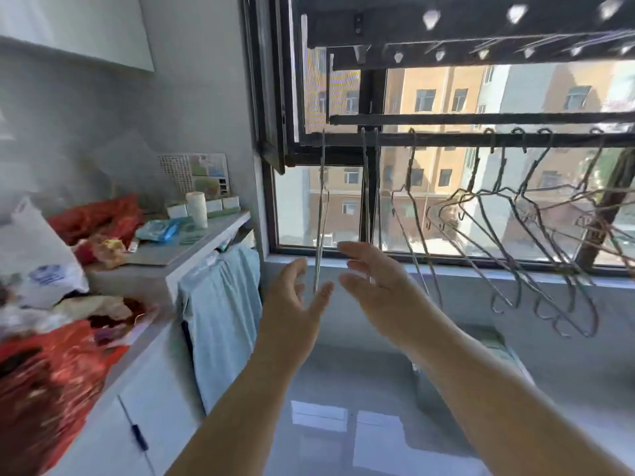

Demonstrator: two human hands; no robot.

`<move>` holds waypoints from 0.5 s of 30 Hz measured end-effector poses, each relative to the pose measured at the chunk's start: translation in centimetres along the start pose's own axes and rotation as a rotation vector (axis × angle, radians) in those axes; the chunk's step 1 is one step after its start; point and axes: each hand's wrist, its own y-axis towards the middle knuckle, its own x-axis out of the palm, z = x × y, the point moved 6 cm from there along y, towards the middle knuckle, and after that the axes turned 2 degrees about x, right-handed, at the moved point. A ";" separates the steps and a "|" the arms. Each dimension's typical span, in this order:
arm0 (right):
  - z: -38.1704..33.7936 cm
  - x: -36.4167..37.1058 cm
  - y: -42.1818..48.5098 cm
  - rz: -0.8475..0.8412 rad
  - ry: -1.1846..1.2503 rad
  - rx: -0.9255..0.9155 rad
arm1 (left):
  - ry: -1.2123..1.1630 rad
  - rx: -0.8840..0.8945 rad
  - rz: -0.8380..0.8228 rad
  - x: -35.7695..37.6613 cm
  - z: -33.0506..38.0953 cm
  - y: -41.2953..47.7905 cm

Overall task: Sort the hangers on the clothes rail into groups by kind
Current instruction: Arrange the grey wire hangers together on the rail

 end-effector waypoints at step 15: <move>5.5 5.2 9.8 0.051 0.251 0.204 | -0.082 -0.088 0.035 2.9 -3.1 2.4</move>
